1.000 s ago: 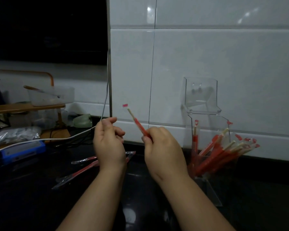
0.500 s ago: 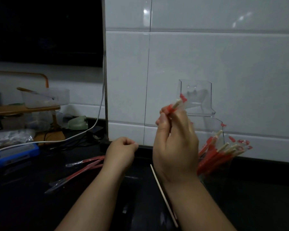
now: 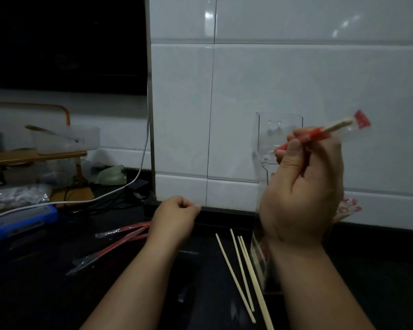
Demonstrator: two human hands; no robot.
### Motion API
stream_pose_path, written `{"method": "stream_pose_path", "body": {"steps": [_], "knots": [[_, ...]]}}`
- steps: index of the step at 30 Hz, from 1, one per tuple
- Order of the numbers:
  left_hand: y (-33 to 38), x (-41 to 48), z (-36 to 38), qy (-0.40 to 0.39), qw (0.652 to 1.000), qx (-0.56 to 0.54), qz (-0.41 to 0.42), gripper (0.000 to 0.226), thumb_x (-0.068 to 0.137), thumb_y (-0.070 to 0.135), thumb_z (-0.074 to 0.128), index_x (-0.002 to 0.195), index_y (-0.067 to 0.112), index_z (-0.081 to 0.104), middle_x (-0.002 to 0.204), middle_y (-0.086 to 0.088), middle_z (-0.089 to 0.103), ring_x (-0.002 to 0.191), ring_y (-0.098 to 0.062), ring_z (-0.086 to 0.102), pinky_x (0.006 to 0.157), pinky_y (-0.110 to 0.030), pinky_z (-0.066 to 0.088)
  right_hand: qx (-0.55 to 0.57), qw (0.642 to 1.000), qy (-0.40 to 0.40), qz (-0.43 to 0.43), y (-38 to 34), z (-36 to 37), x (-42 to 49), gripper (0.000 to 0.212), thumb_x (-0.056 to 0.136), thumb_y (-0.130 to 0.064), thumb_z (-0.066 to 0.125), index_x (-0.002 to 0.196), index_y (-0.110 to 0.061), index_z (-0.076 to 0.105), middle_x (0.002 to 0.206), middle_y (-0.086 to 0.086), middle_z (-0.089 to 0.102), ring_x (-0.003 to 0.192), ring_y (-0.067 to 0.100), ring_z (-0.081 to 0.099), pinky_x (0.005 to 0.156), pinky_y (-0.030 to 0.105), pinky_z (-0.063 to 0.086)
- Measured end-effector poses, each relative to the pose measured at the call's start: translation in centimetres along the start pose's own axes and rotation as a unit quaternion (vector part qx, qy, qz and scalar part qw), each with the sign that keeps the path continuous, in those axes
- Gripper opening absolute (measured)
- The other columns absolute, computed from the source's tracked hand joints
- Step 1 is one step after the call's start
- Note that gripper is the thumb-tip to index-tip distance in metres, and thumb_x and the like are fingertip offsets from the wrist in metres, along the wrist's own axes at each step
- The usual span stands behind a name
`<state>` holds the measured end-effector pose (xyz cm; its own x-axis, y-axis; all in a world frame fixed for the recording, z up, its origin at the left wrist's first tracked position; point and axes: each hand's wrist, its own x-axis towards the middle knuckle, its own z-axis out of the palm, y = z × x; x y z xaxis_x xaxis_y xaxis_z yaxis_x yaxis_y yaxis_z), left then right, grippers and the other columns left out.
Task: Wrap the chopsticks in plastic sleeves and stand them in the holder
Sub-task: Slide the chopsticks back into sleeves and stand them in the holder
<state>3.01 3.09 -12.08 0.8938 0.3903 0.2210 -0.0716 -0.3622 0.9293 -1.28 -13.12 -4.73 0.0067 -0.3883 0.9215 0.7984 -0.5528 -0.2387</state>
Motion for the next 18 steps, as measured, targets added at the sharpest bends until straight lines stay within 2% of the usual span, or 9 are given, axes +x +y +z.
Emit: {"method": "stream_pose_path", "body": {"steps": [3, 5, 8, 10, 12, 14, 18], "knots": [[0.00, 0.00, 0.06, -0.003, 1.000, 0.002, 0.001, 0.015, 0.088, 0.028, 0.069, 0.078, 0.016, 0.067, 0.077, -0.004, 0.070, 0.077, -0.023, 0.066, 0.071, -0.034, 0.052, -0.055, 0.998, -0.014, 0.034, 0.15, -0.15, 0.11, 0.021, 0.102, -0.012, 0.046, 0.107, 0.000, 0.062, 0.094, 0.001, 0.054, 0.078, 0.001, 0.052, 0.074, 0.006, 0.040], [-0.09, 0.07, 0.08, -0.003, 1.000, 0.005, 0.005, 0.013, 0.088, 0.025, 0.069, 0.077, 0.018, 0.067, 0.077, -0.003, 0.070, 0.077, -0.023, 0.066, 0.072, -0.035, 0.053, -0.080, 0.994, -0.037, 0.063, 0.36, -0.16, 0.06, 0.018, 0.101, -0.012, 0.048, 0.107, -0.003, 0.063, 0.095, 0.000, 0.054, 0.077, -0.008, 0.046, 0.071, 0.000, 0.034], [-0.25, 0.14, 0.09, -0.005, 1.000, 0.008, 0.006, 0.011, 0.088, 0.023, 0.069, 0.078, 0.019, 0.068, 0.077, -0.002, 0.070, 0.075, -0.022, 0.065, 0.070, -0.035, 0.052, -0.120, 0.982, -0.083, 0.124, 0.80, -0.10, 0.14, 0.020, 0.100, -0.011, 0.049, 0.115, -0.008, 0.061, 0.102, -0.003, 0.053, 0.082, -0.002, 0.043, 0.070, -0.004, 0.030], [-0.25, 0.16, 0.09, -0.003, 1.000, 0.009, 0.006, 0.010, 0.088, 0.022, 0.069, 0.078, 0.020, 0.067, 0.078, -0.001, 0.070, 0.074, -0.021, 0.064, 0.067, -0.032, 0.049, -0.136, 0.971, -0.107, 0.164, 0.93, -0.11, 0.20, 0.034, 0.099, -0.012, 0.050, 0.133, -0.012, 0.051, 0.117, -0.004, 0.051, 0.097, 0.007, 0.051, 0.070, -0.004, 0.031], [-0.20, 0.13, 0.06, -0.003, 1.000, 0.011, 0.007, 0.010, 0.088, 0.021, 0.069, 0.078, 0.020, 0.068, 0.078, -0.001, 0.069, 0.075, -0.020, 0.064, 0.068, -0.032, 0.050, -0.123, 0.972, -0.106, 0.169, 0.87, -0.23, 0.22, 0.044, 0.098, -0.011, 0.051, 0.141, -0.016, 0.042, 0.125, -0.003, 0.047, 0.101, 0.017, 0.057, 0.072, 0.002, 0.035], [-0.13, 0.05, -0.04, -0.004, 1.000, 0.016, 0.008, 0.009, 0.088, 0.021, 0.068, 0.080, 0.019, 0.068, 0.080, -0.001, 0.069, 0.077, -0.020, 0.064, 0.072, -0.034, 0.052, -0.105, 0.978, -0.097, 0.153, 0.76, -0.29, 0.18, 0.041, 0.096, -0.009, 0.052, 0.136, -0.016, 0.043, 0.122, -0.004, 0.044, 0.096, 0.024, 0.061, 0.073, 0.010, 0.041], [-0.09, 0.04, -0.07, -0.005, 1.000, 0.023, 0.012, 0.010, 0.088, 0.020, 0.067, 0.079, 0.019, 0.068, 0.079, -0.001, 0.069, 0.078, -0.022, 0.065, 0.072, -0.035, 0.052, -0.099, 0.988, -0.069, 0.097, 0.49, -0.26, 0.14, 0.019, 0.093, 0.000, 0.053, 0.110, -0.008, 0.058, 0.110, -0.001, 0.046, 0.080, 0.016, 0.055, 0.069, 0.000, 0.036]]}}
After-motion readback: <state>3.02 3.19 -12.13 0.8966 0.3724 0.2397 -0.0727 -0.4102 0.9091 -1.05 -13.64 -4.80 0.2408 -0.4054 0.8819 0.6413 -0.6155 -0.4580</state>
